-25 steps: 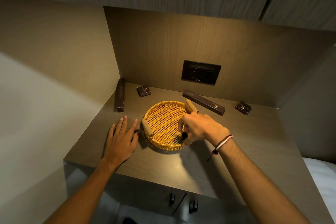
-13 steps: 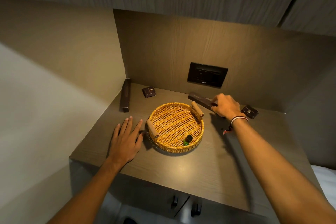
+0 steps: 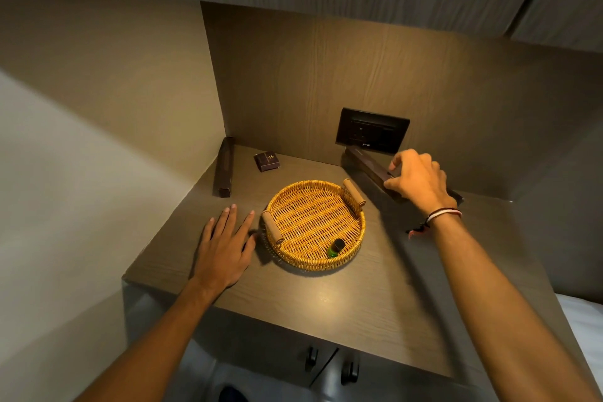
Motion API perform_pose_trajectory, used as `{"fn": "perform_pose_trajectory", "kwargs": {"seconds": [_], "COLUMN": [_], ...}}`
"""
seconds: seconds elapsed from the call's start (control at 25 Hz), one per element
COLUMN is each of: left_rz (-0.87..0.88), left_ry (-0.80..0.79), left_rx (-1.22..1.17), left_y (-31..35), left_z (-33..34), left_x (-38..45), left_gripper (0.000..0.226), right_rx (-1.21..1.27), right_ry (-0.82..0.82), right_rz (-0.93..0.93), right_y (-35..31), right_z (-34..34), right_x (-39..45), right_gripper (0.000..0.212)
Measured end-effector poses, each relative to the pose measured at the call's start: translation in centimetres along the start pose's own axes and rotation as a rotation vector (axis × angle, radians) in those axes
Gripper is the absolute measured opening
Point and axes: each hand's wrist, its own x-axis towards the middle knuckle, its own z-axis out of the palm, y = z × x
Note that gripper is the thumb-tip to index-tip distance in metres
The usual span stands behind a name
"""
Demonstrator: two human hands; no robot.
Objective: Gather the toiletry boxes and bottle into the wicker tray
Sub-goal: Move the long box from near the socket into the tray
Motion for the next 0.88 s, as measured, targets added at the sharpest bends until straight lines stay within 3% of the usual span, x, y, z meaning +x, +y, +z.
{"fn": "perform_pose_trajectory", "kwargs": {"seconds": [0.2,0.32,0.48,0.68,0.88], "left_rz": [0.000,0.004,-0.006,-0.003,0.006], "left_ry": [-0.014,-0.009,-0.013,-0.008,-0.007], "left_rx": [0.001,0.000,0.014,0.011,0.018], "left_y": [-0.1,-0.1,-0.1,0.0,-0.1], "left_z": [0.1,0.1,0.1,0.1,0.1], "left_x": [0.0,0.1,0.0,0.0,0.1], "left_gripper": [0.063,0.063,0.063,0.063,0.063], "right_rx": [0.145,0.082,-0.036,-0.172,-0.170], "right_ry": [-0.060,-0.096,-0.120,-0.027,-0.054], "right_rz": [-0.114,-0.175,-0.182,-0.210,-0.196], "right_y": [-4.4,-6.8,-7.6,-7.3,-7.8], "right_z": [-0.8,0.9,3.5,5.9,6.3], "right_x": [-1.8,-2.8,-3.8,-5.4,-5.8], "right_gripper": [0.040,0.043,0.031,0.015,0.021]}}
